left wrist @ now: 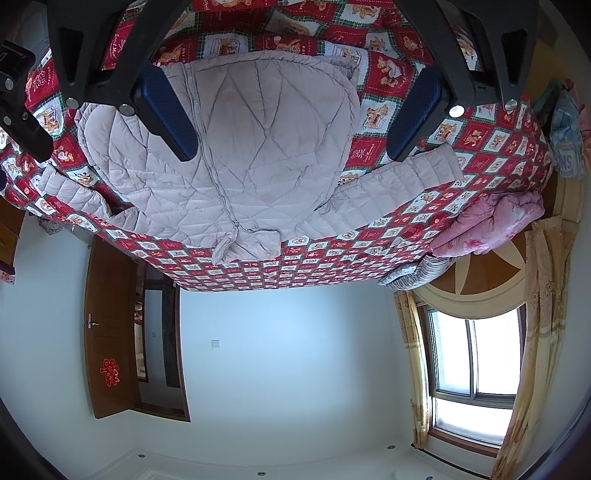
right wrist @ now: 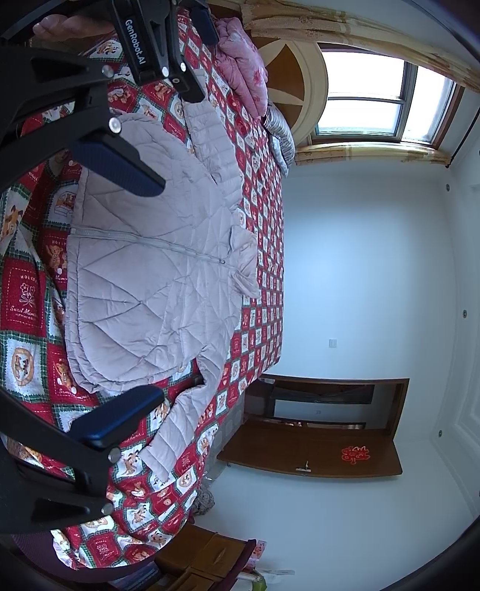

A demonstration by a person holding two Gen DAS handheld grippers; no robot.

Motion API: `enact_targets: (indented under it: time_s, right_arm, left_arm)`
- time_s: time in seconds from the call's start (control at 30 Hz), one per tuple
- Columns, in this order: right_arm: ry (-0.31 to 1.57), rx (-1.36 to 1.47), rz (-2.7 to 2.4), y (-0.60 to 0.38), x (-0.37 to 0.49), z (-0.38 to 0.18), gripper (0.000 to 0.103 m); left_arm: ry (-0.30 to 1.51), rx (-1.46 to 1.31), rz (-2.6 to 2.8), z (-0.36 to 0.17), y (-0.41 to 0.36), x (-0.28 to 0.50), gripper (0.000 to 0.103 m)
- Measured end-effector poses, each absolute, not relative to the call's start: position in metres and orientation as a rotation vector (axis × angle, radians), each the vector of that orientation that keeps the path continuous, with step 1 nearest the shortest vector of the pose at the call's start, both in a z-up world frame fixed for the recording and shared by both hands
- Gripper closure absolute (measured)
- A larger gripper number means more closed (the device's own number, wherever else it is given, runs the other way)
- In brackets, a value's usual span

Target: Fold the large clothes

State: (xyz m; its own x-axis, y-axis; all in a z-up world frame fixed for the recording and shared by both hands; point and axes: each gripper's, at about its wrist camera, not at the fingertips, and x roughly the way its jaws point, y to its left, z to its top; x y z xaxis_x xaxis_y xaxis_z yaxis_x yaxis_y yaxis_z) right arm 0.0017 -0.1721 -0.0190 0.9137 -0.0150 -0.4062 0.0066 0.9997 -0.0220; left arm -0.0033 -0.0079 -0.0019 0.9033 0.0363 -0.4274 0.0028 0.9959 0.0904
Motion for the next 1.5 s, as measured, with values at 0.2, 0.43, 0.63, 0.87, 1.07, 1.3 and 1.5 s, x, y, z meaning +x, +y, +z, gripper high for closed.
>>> enact_targets:
  time_s: [0.2,0.43,0.63,0.87,1.07,1.3,1.5]
  right_arm:
    - [0.42,-0.019,-0.01,-0.173,0.002,-0.02,0.0]
    - [0.421,-0.022,-0.008,-0.172,-0.001,-0.023,0.0]
    - [0.422,-0.021,-0.006,-0.172,0.0,-0.023,0.0]
    - [0.44,0.007,0.043,-0.178,0.01,-0.043,0.0]
    - [0.532,0.123,-0.012,-0.233,0.055,-0.074,0.0]
    - [0.641,0.395,-0.148,-0.336,0.094,-0.11,0.015]
    - [0.699,0.599,-0.327,-0.429,0.114,-0.142,0.021]
  left_arm:
    - [0.44,0.086,0.023,-0.001,-0.007,-0.003,0.001]
    - [0.437,0.084,0.024,0.0,-0.004,-0.003,0.001]
    - [0.437,0.08,0.025,-0.001,-0.003,-0.002,0.001]
    - [0.476,0.067,0.004,-0.008,0.002,0.012,0.001]
    - [0.549,0.069,0.006,-0.037,0.009,0.057,0.001]
    - [0.562,0.13,0.053,-0.057,0.008,0.122,0.001]
    - [0.558,0.152,0.099,-0.079,0.005,0.181,0.001]
